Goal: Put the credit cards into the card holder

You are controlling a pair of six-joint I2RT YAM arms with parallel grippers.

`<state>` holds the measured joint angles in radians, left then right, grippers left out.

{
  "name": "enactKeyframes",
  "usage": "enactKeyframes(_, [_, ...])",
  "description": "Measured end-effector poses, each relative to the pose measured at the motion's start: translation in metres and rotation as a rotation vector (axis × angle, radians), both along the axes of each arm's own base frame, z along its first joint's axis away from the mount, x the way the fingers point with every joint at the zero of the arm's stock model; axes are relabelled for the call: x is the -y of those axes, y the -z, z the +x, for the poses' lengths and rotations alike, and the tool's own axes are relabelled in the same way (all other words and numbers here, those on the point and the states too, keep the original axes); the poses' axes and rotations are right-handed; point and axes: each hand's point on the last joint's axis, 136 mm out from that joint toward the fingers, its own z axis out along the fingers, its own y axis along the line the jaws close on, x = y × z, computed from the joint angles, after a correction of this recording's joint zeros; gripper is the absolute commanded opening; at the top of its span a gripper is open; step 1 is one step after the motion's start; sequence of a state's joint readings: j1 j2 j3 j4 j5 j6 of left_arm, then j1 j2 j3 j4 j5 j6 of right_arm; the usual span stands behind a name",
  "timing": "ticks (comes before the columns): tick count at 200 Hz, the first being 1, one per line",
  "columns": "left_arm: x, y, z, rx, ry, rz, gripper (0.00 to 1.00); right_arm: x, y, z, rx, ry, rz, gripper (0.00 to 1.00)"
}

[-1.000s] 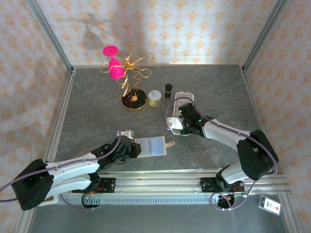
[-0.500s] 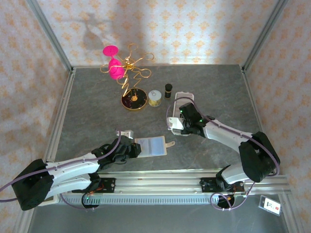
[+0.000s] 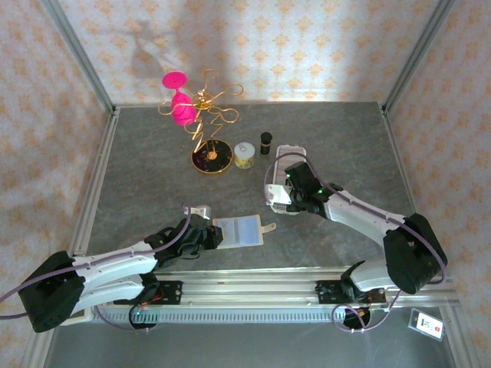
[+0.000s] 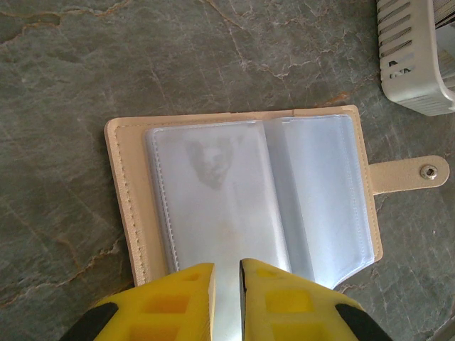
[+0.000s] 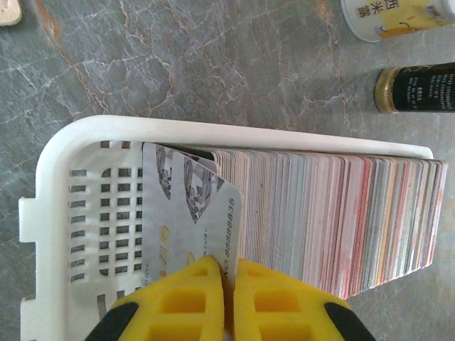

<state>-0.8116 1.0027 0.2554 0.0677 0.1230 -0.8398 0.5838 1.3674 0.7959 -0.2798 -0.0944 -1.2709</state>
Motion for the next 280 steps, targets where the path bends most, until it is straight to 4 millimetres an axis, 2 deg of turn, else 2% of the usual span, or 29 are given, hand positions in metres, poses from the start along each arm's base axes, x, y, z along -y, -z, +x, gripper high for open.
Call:
enactKeyframes(47, [0.0, 0.0, 0.0, 0.0, 0.0, 0.0, 0.18, 0.001, -0.006, -0.003, 0.001, 0.011, 0.016, 0.08])
enactKeyframes(95, [0.0, 0.0, 0.0, 0.0, 0.0, 0.0, 0.19, 0.0, -0.009, -0.013, -0.042, 0.025, 0.055, 0.0])
enactKeyframes(118, [-0.001, -0.001, -0.001, 0.001, -0.001, -0.002, 0.28, -0.005, -0.019, -0.02, -0.074, 0.044, 0.122, 0.0])
enactKeyframes(186, [-0.007, -0.009, 0.0, 0.004, -0.017, 0.027, 0.5, -0.028, -0.073, -0.041, -0.16, 0.14, 0.452, 0.0])
enactKeyframes(210, [-0.007, -0.014, 0.003, 0.009, -0.022, 0.045, 0.58, -0.03, -0.097, -0.042, -0.188, 0.269, 0.622, 0.0])
enactKeyframes(232, [-0.011, -0.013, 0.004, 0.004, -0.035, 0.07, 0.62, -0.031, -0.117, -0.037, -0.229, 0.438, 0.803, 0.0])
enactKeyframes(247, [-0.014, -0.009, 0.003, -0.011, -0.039, 0.095, 0.64, -0.033, -0.122, -0.036, -0.299, 0.544, 0.905, 0.0])
enactKeyframes(280, [-0.017, -0.004, 0.004, -0.036, -0.049, 0.142, 0.68, -0.051, -0.122, -0.046, -0.549, 0.695, 1.107, 0.0])
